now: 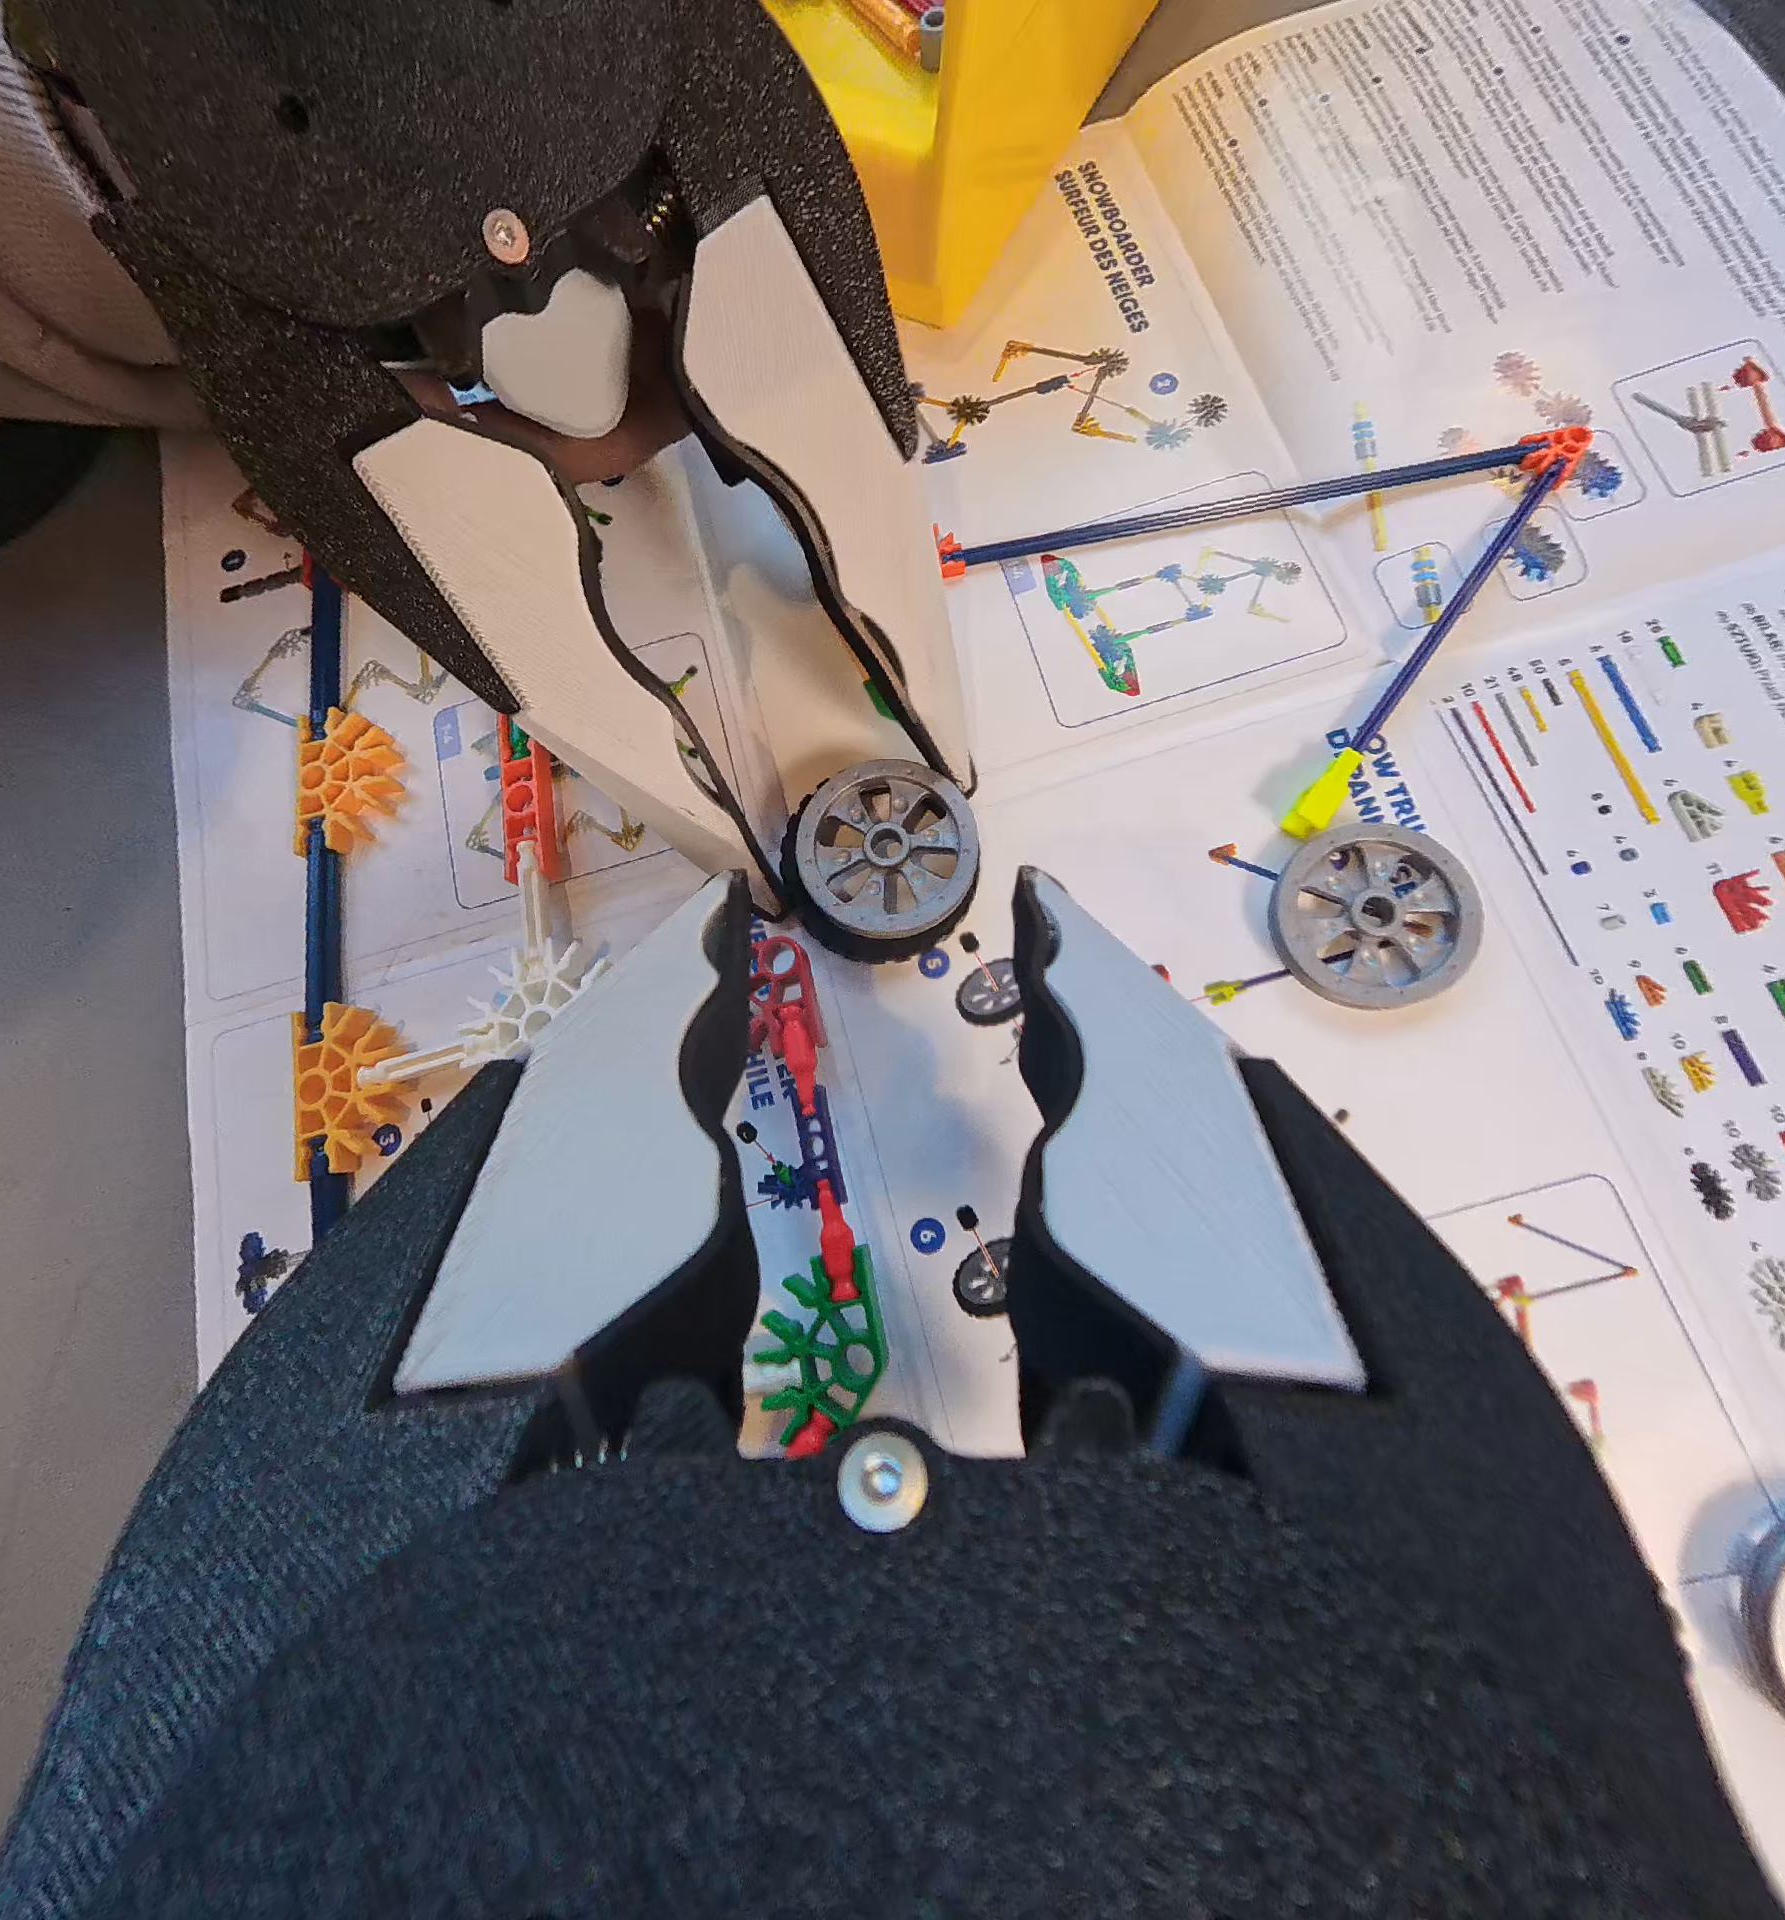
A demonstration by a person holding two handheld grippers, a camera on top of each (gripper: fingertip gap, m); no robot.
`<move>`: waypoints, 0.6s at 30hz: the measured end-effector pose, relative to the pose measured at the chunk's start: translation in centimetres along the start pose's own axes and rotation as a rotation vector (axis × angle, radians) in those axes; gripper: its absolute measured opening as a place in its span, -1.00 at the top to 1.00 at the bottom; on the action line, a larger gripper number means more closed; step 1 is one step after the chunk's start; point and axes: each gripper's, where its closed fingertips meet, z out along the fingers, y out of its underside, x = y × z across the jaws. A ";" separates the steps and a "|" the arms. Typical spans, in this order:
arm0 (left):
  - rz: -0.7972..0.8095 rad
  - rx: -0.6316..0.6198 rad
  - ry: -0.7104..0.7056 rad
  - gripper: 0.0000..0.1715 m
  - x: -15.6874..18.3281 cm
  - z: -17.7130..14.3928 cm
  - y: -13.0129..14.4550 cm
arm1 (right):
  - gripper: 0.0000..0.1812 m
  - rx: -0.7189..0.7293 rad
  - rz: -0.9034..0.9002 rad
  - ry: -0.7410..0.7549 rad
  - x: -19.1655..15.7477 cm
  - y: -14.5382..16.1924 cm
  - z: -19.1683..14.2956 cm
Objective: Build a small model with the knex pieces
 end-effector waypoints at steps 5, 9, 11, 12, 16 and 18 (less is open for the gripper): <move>0.063 0.018 -0.030 0.54 0.0 -0.1 -0.4 | 0.46 0.072 0.071 -0.020 0.3 -0.4 -1.1; 0.079 0.087 -0.065 0.54 -0.4 -0.9 -1.8 | 0.43 0.183 0.183 -0.038 0.8 -1.3 -2.3; 0.094 0.131 -0.096 0.54 -0.7 -1.6 -2.6 | 0.43 0.242 0.252 -0.059 1.0 -1.7 -3.0; 0.102 0.156 -0.109 0.54 -0.8 -2.0 -3.2 | 0.43 0.267 0.286 -0.076 1.0 -1.9 -3.4; 0.205 0.253 -0.183 0.54 -0.1 -3.6 -5.7 | 0.43 0.355 0.403 -0.173 0.0 -2.4 -4.4; 0.281 0.285 -0.233 0.54 0.6 -4.1 -6.9 | 0.46 0.417 0.441 -0.231 -0.7 -3.2 -5.1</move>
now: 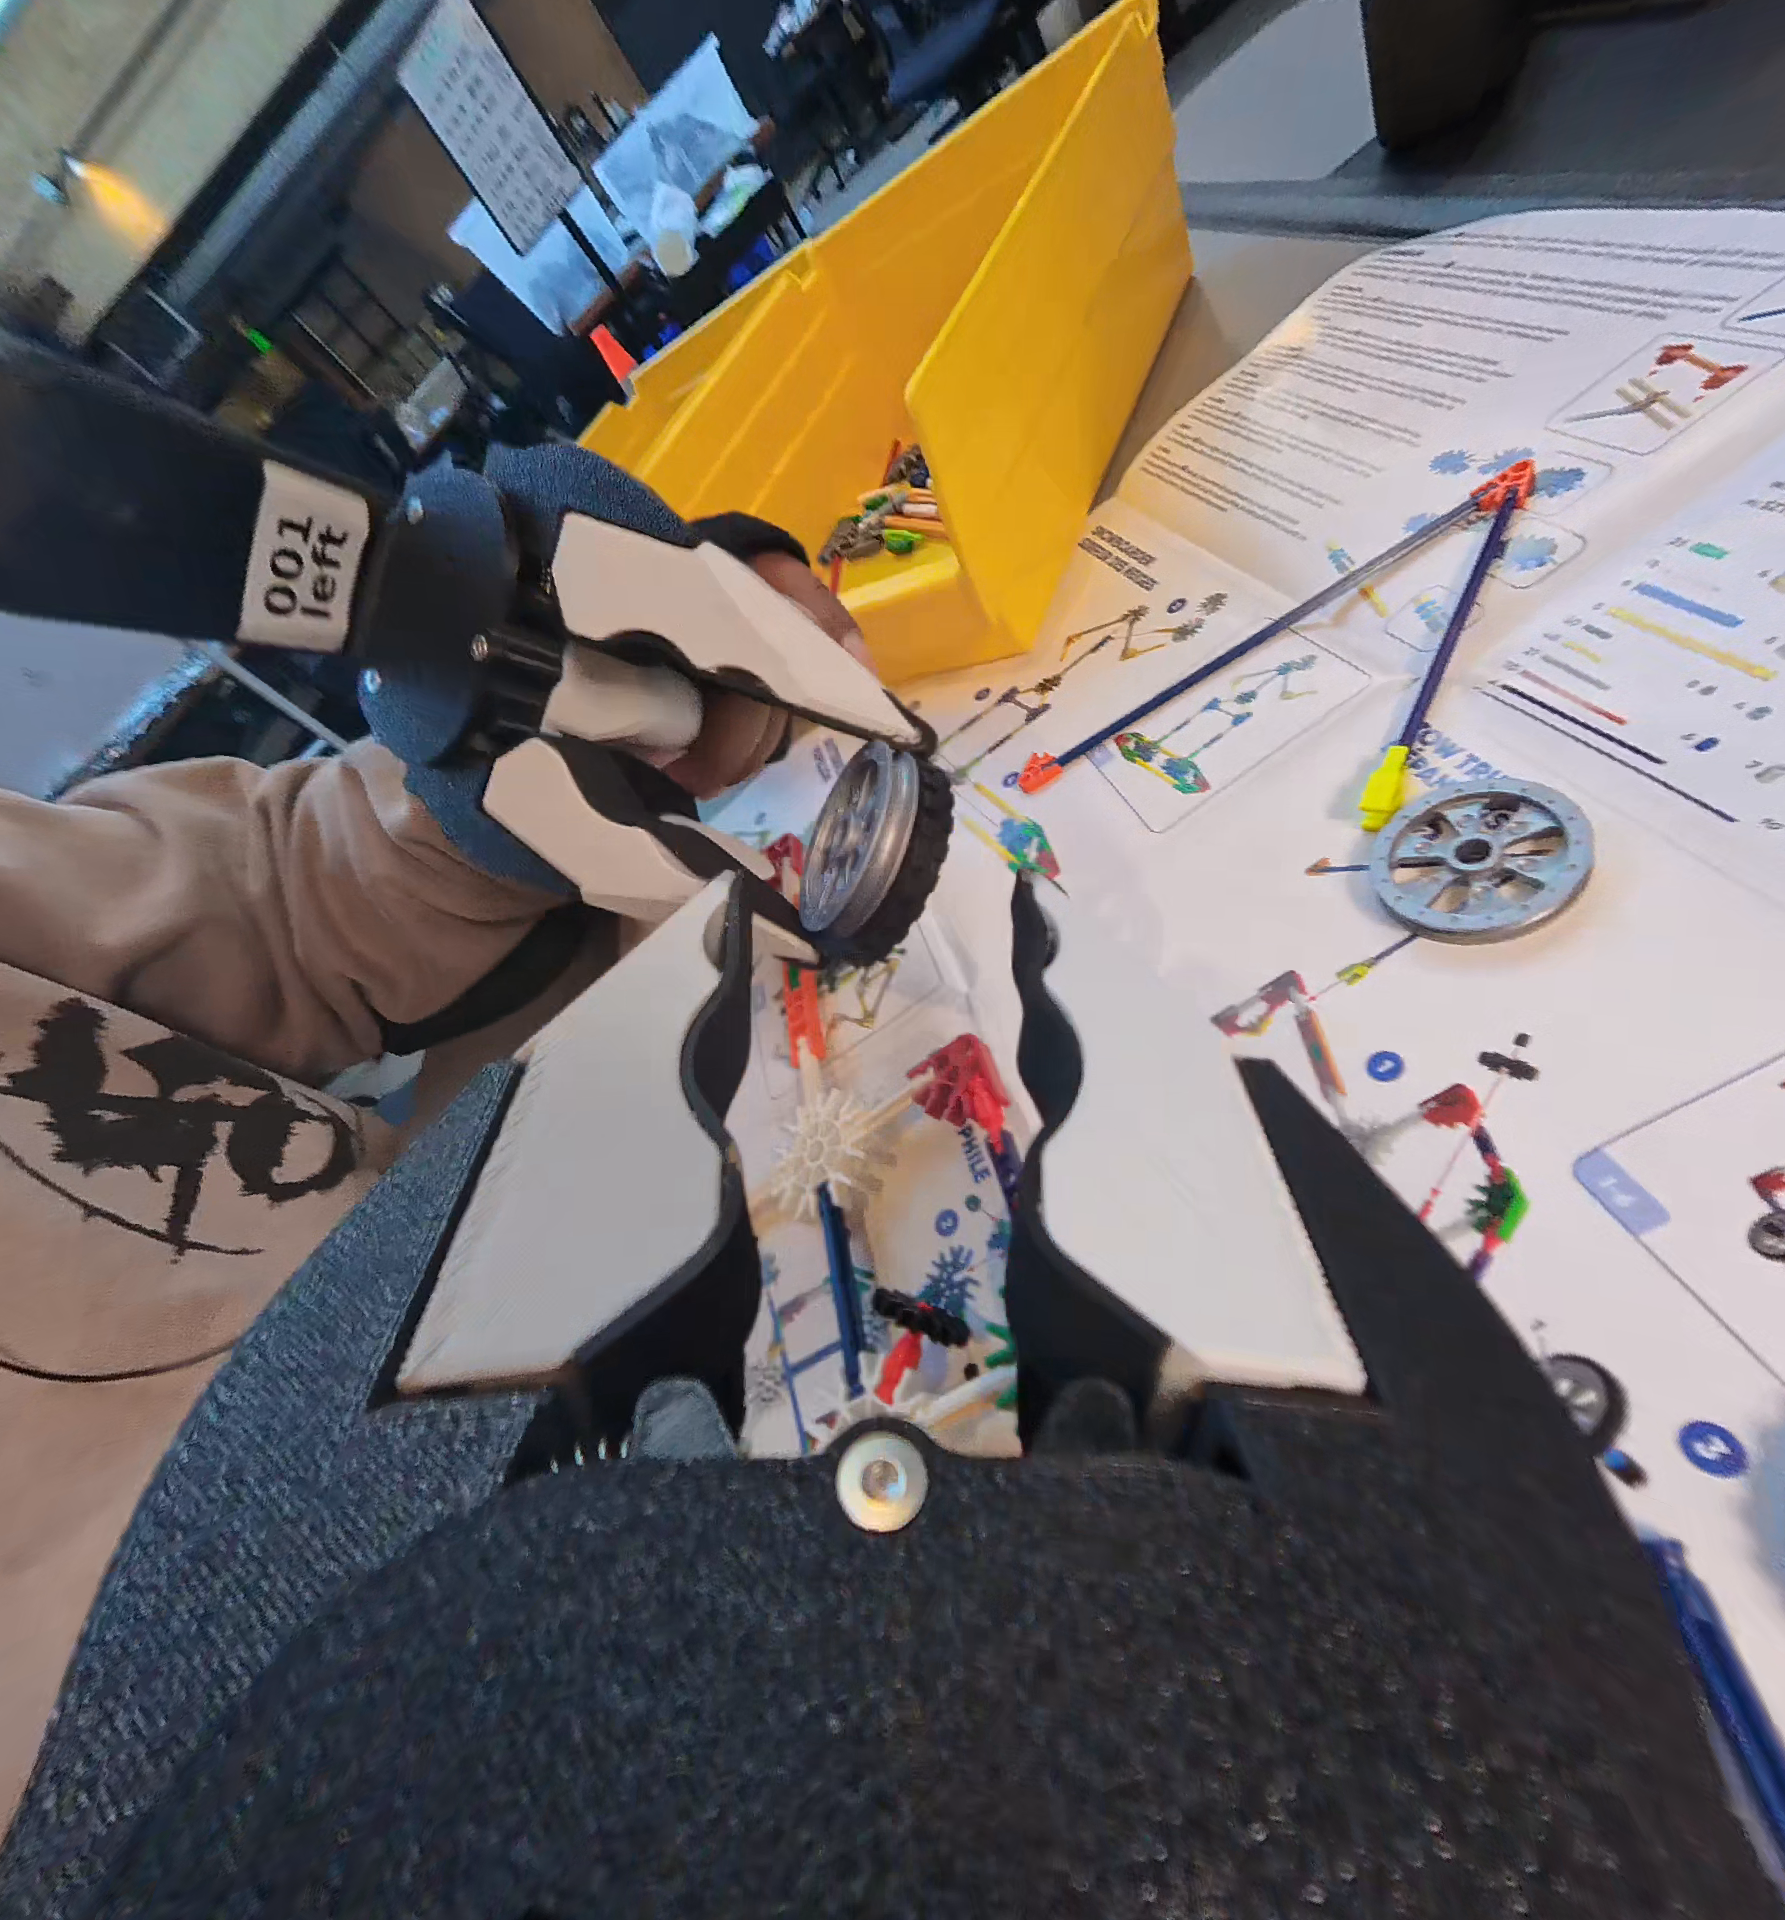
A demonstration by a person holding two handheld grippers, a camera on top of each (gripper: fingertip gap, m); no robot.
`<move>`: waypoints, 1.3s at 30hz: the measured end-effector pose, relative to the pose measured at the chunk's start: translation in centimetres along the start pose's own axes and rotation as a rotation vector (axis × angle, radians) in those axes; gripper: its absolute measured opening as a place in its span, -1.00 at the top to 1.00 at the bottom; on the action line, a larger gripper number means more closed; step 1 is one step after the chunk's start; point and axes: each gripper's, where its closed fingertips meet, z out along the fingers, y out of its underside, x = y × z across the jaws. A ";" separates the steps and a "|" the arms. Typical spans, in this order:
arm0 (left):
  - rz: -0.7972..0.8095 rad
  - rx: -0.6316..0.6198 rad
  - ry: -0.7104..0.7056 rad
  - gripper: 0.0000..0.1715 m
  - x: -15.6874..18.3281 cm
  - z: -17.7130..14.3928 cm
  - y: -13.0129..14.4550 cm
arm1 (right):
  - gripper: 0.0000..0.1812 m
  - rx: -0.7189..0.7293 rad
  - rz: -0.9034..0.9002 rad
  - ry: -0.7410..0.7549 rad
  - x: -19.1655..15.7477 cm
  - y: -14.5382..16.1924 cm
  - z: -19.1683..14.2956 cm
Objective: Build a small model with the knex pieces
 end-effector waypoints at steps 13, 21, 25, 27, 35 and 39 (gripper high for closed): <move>-0.265 0.355 0.283 0.48 4.0 -2.8 -7.2 | 0.87 0.206 -0.375 -0.040 -6.8 -0.3 -5.4; -0.305 0.391 0.440 0.88 7.6 -5.0 -9.6 | 0.87 0.217 -0.599 -0.135 -11.3 1.1 -5.5; -0.215 0.316 0.341 0.88 8.9 -5.2 -7.9 | 0.86 0.119 -0.625 -0.153 -11.2 3.1 -4.4; -0.185 0.300 0.319 0.88 9.5 -5.4 -6.9 | 0.85 0.082 -0.628 -0.167 -11.3 4.0 -3.7; -0.151 0.264 0.421 0.88 11.2 -5.3 -4.8 | 0.86 0.000 -0.541 -0.267 -11.6 6.0 -2.9; -0.165 0.257 0.455 0.88 11.7 -5.5 -4.8 | 0.87 0.001 -0.513 -0.314 -12.0 6.3 -3.0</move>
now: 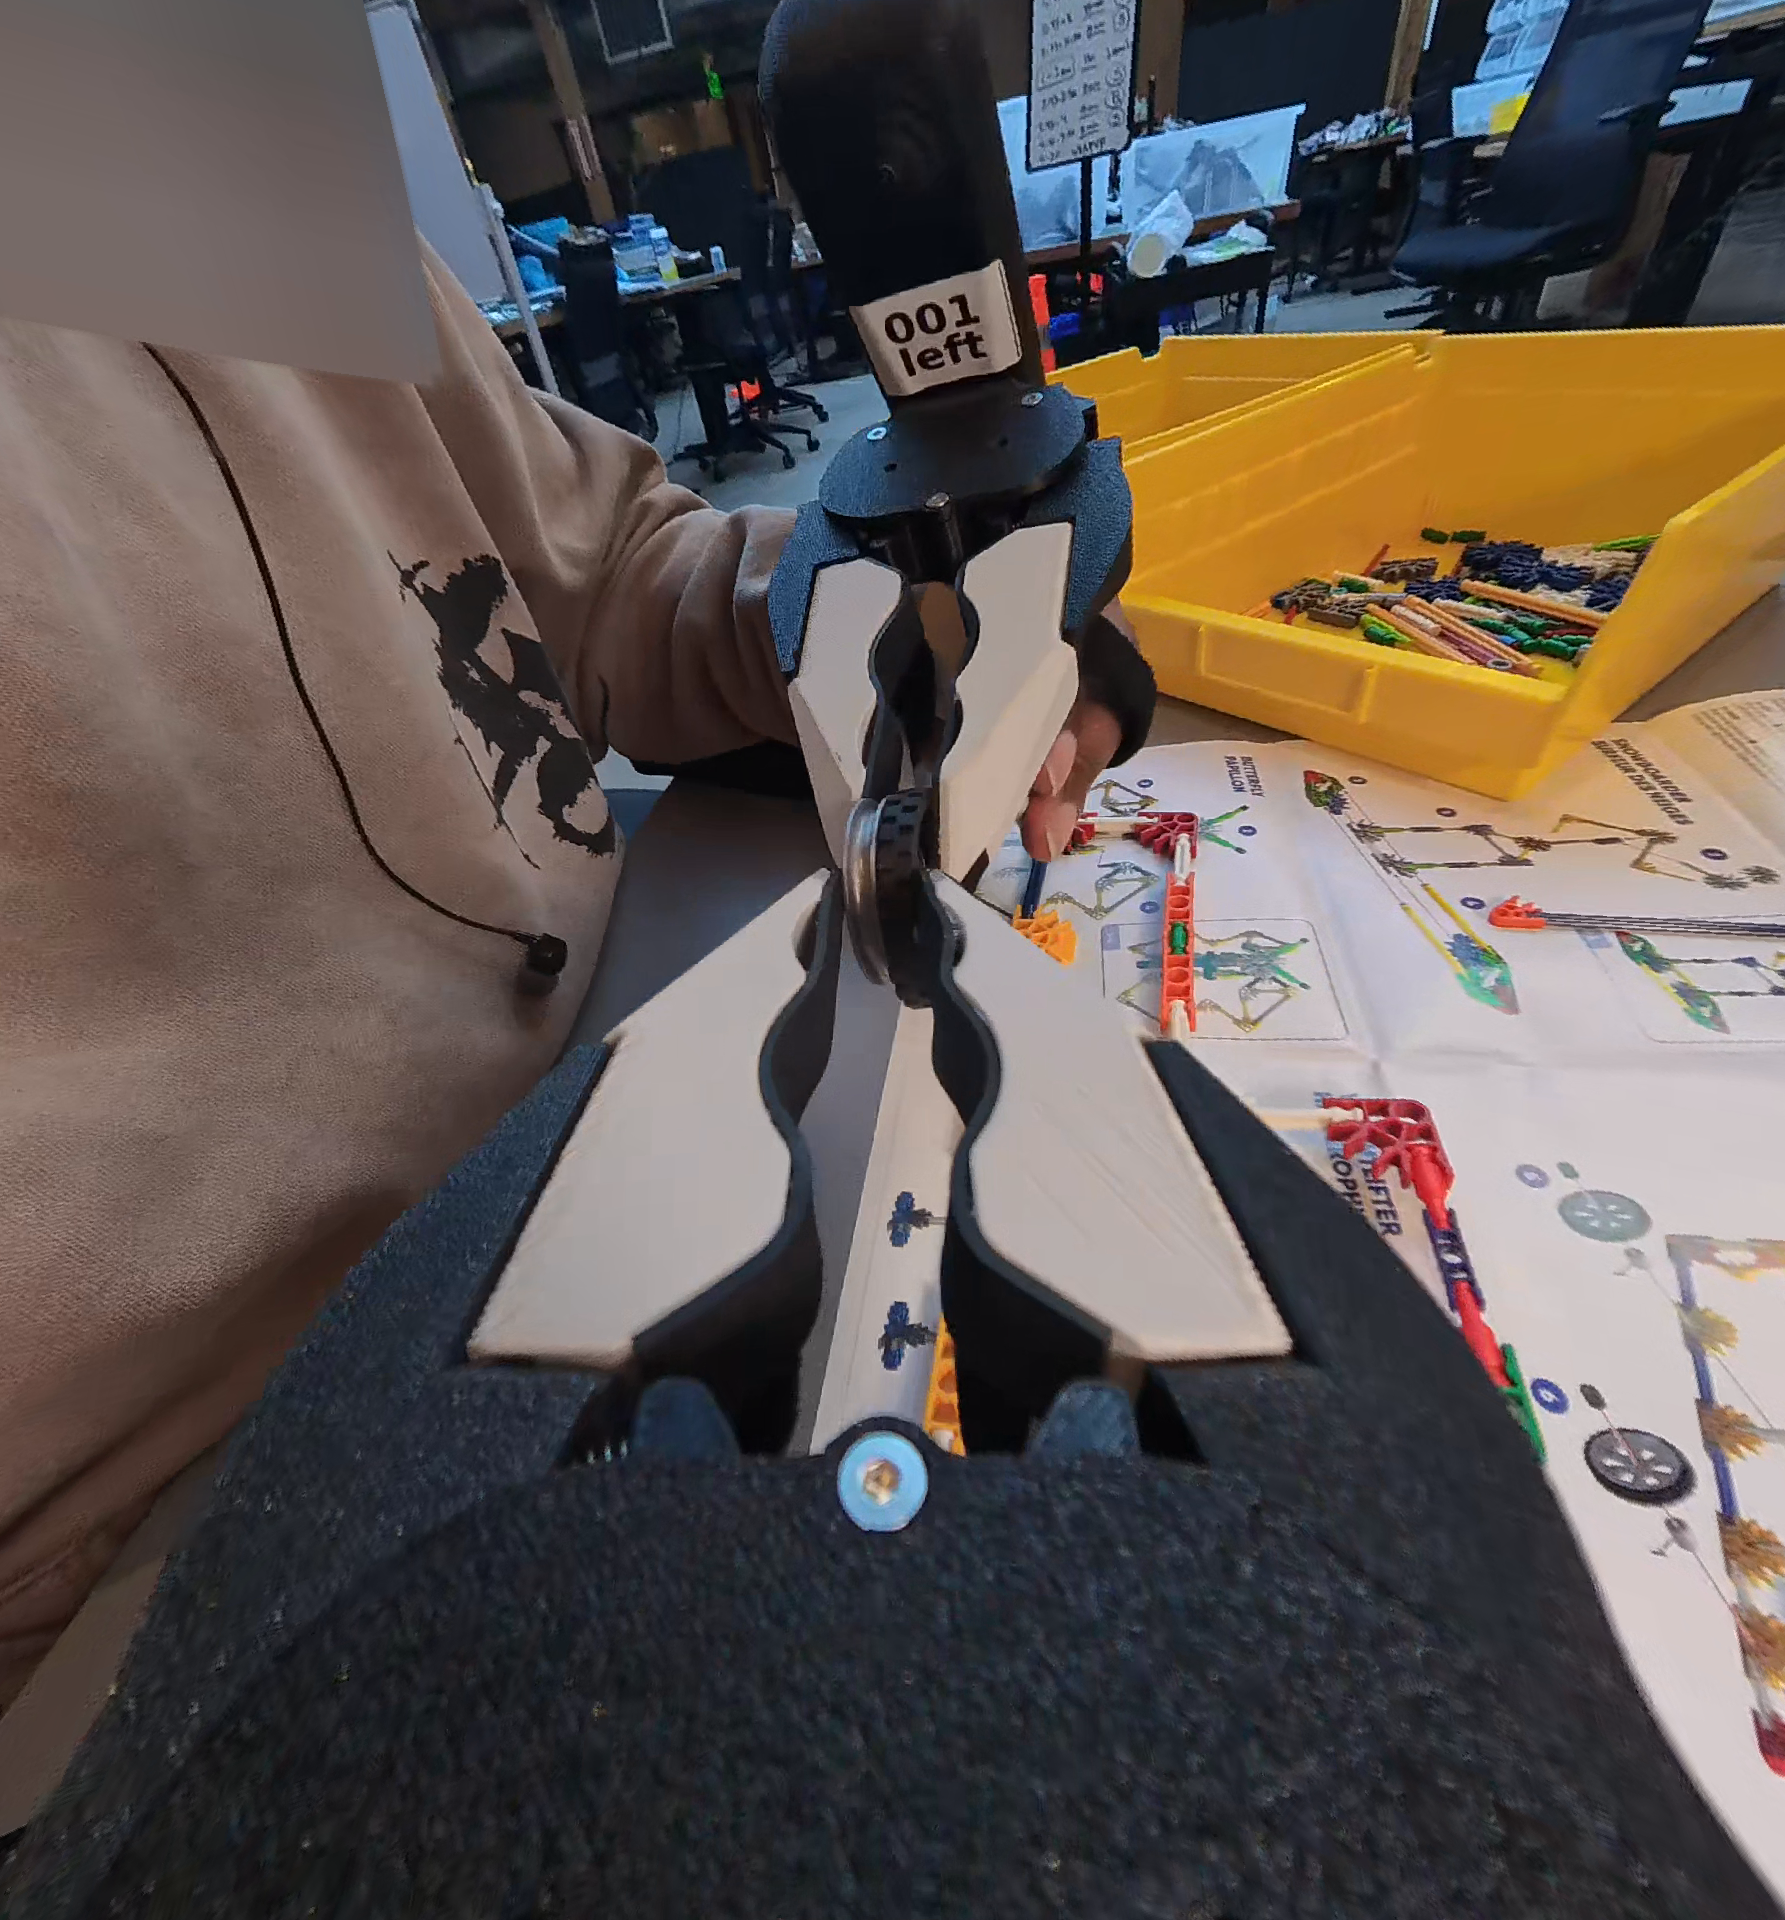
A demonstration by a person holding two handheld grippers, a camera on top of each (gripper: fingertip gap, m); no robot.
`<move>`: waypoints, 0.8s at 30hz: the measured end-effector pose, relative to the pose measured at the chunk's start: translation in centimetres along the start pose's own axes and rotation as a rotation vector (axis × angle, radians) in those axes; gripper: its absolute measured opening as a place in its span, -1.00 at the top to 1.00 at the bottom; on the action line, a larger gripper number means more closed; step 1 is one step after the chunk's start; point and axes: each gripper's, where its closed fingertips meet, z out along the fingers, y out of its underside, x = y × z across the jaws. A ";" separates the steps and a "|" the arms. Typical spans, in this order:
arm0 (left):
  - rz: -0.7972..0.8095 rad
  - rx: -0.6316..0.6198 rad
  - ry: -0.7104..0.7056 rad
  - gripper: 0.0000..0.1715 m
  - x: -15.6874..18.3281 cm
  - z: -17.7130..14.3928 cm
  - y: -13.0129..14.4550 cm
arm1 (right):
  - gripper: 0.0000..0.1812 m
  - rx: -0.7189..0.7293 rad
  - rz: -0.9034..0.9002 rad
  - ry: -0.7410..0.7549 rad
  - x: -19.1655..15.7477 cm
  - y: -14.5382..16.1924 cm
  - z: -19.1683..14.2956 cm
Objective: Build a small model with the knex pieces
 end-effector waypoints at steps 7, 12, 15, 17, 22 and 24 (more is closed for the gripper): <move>-0.120 0.104 0.004 0.85 -0.7 -0.6 -1.1 | 0.88 0.037 -0.037 0.045 0.7 -0.9 -0.1; -0.260 0.180 0.059 0.77 -0.9 -0.9 -2.0 | 0.89 0.042 -0.062 0.080 1.1 -1.2 -0.4; -0.343 0.197 0.096 0.85 -1.1 -1.1 -2.0 | 0.89 0.050 -0.048 0.065 0.9 -1.3 -0.6; -0.381 0.207 0.135 0.85 -1.0 -1.5 -2.0 | 0.88 0.083 -0.009 0.033 0.7 -1.6 -0.9; -0.385 0.201 0.107 0.86 -1.4 -1.4 -1.7 | 0.88 0.118 0.130 0.011 1.2 -2.1 -1.3; -0.421 0.183 0.102 0.87 -1.7 -1.2 -1.3 | 0.87 0.107 0.223 0.007 1.6 -1.8 -1.1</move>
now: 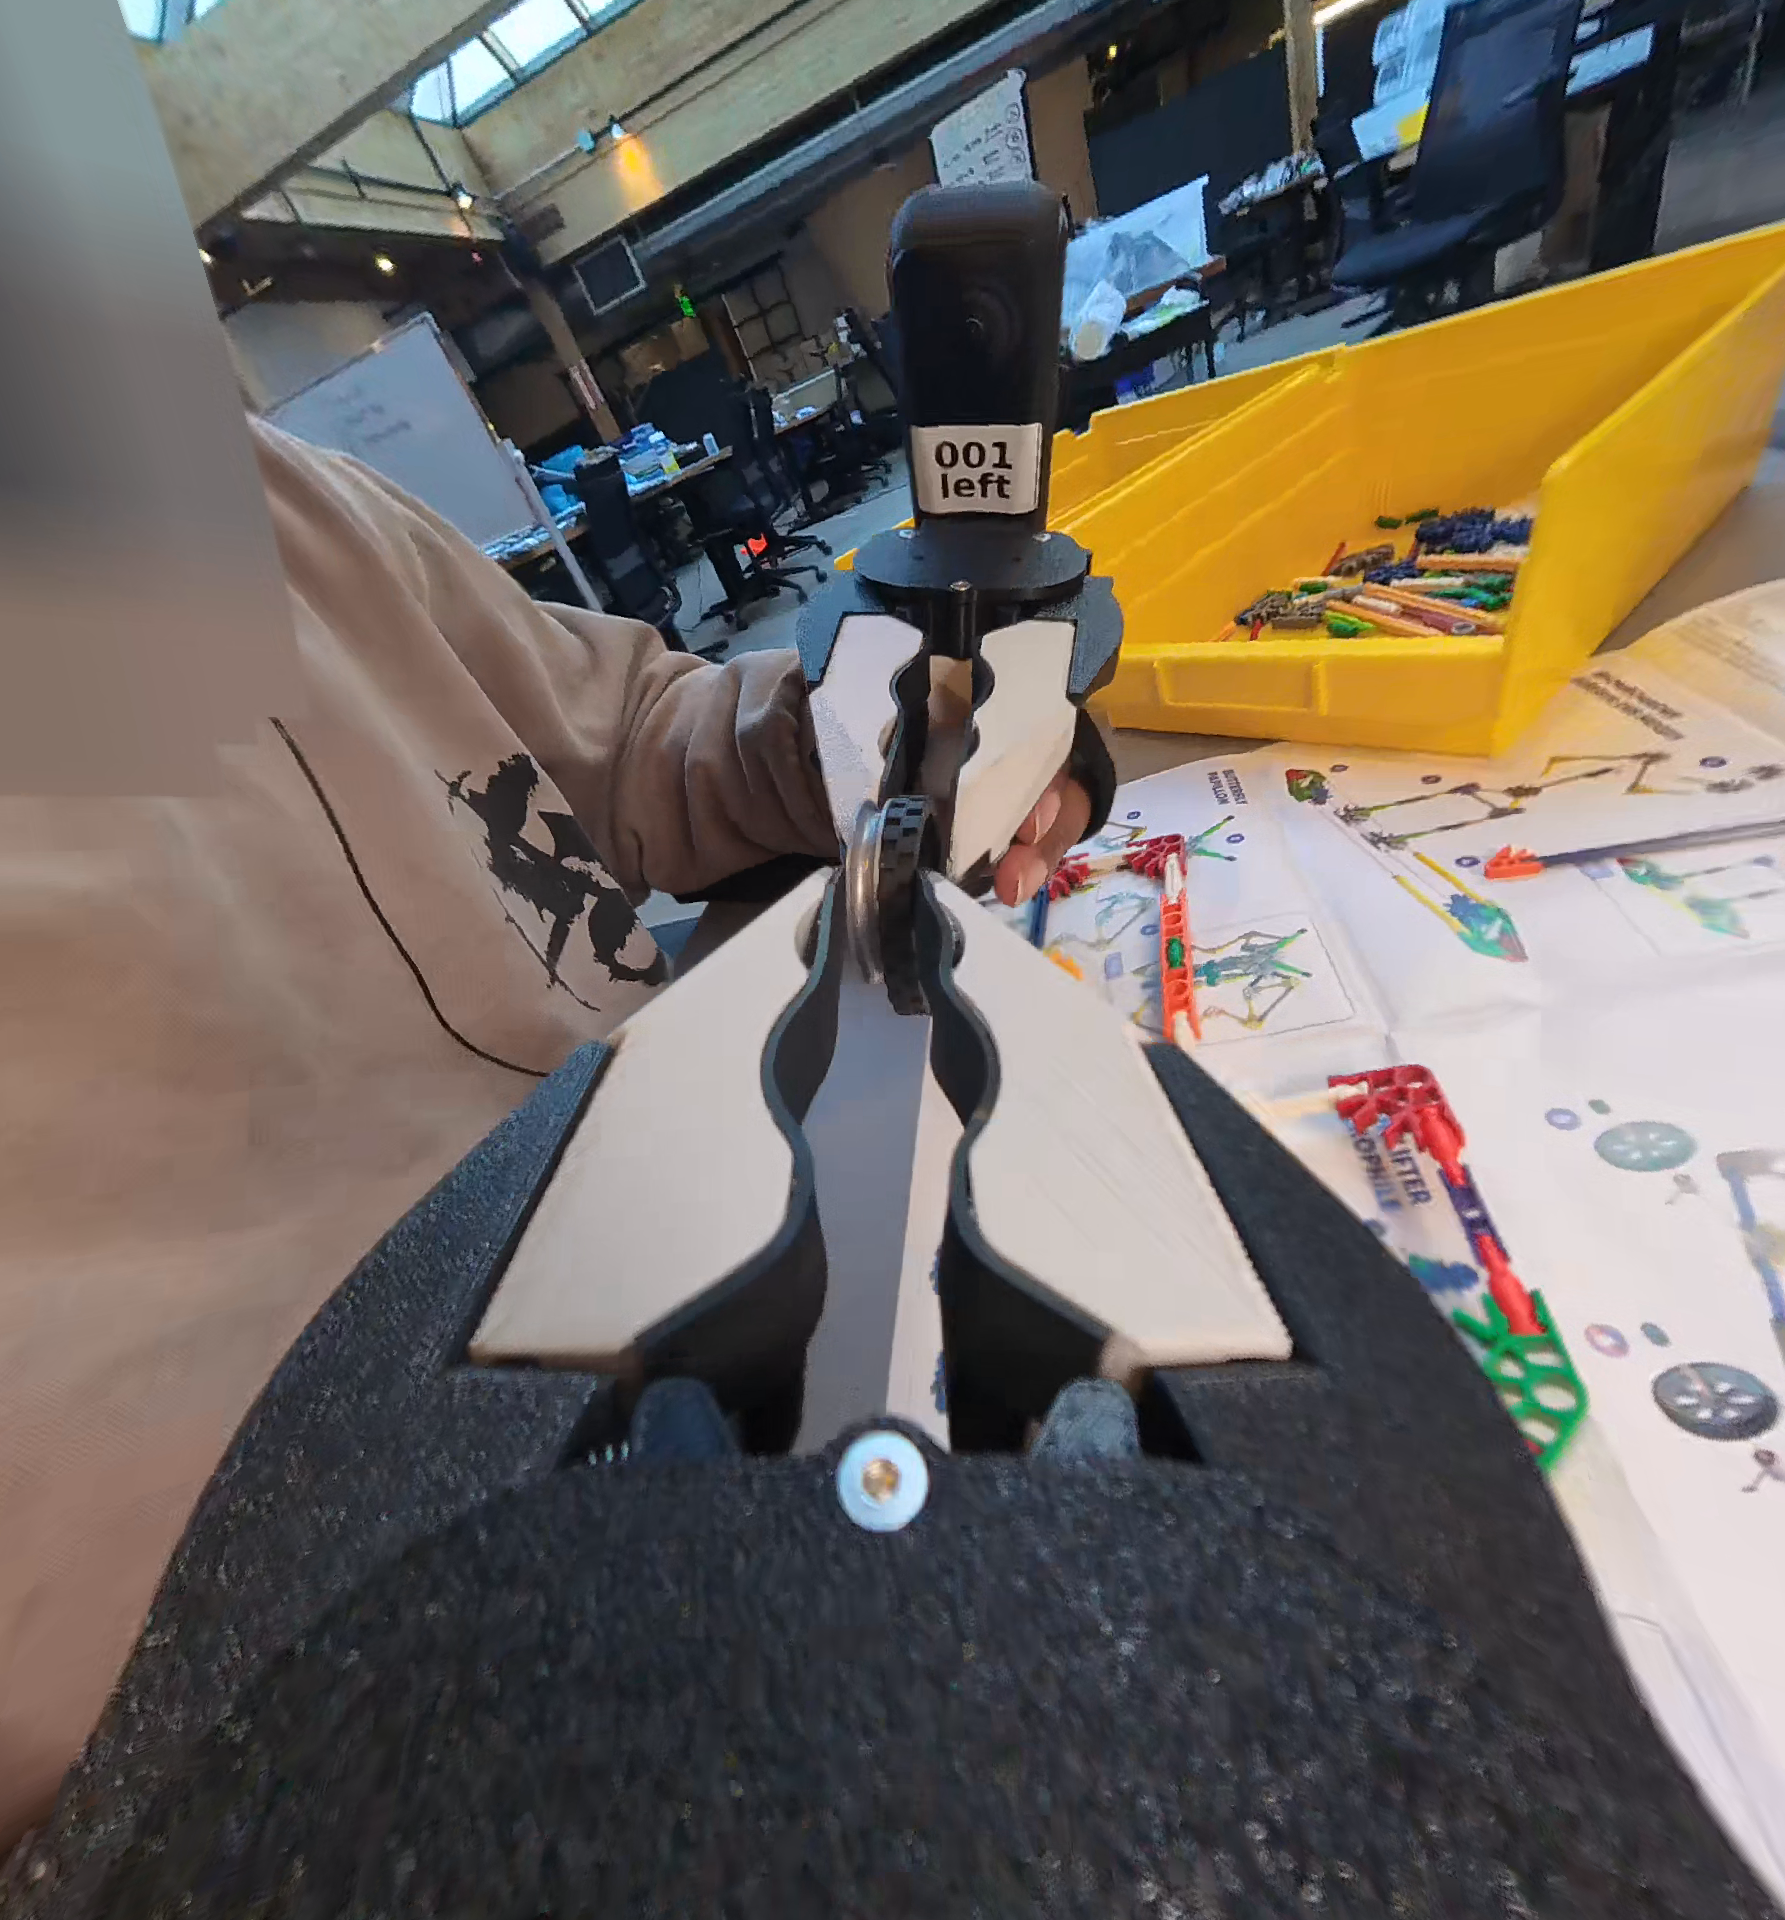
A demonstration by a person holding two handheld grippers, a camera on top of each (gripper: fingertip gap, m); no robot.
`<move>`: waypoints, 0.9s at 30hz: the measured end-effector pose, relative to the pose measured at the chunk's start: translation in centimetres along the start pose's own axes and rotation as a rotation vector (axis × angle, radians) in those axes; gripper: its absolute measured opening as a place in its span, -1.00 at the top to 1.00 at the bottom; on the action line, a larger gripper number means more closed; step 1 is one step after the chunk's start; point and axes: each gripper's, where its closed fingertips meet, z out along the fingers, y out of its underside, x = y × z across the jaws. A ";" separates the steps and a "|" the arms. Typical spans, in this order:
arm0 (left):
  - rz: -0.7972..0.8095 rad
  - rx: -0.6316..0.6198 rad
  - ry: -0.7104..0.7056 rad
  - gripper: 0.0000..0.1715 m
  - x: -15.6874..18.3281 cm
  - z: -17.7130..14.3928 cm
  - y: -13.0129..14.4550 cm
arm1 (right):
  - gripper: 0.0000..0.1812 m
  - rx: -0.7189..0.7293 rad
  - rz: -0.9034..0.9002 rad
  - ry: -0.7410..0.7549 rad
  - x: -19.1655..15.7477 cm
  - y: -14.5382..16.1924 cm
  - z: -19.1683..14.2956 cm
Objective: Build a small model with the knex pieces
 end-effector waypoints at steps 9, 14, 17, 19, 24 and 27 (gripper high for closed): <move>-0.308 -0.144 0.057 0.88 -0.5 0.7 3.1 | 0.86 -0.208 0.112 0.073 1.3 3.7 -0.2; -0.282 -0.271 0.082 0.89 0.8 1.4 5.0 | 0.86 -0.362 0.018 0.072 0.2 5.8 -0.2; -0.241 -0.343 0.085 0.88 1.3 1.8 6.4 | 0.87 -0.436 0.064 0.077 -0.3 7.2 -0.4; -0.202 -0.397 0.098 0.87 1.9 2.1 7.2 | 0.87 -0.470 0.146 0.065 -1.1 8.4 -0.5; -0.062 -0.486 0.010 0.86 1.5 2.7 8.7 | 0.87 -0.548 0.308 0.163 -1.6 11.6 -1.3; -0.038 -0.504 -0.023 0.85 1.3 3.0 9.1 | 0.85 -0.564 0.313 0.261 -0.8 11.9 -1.7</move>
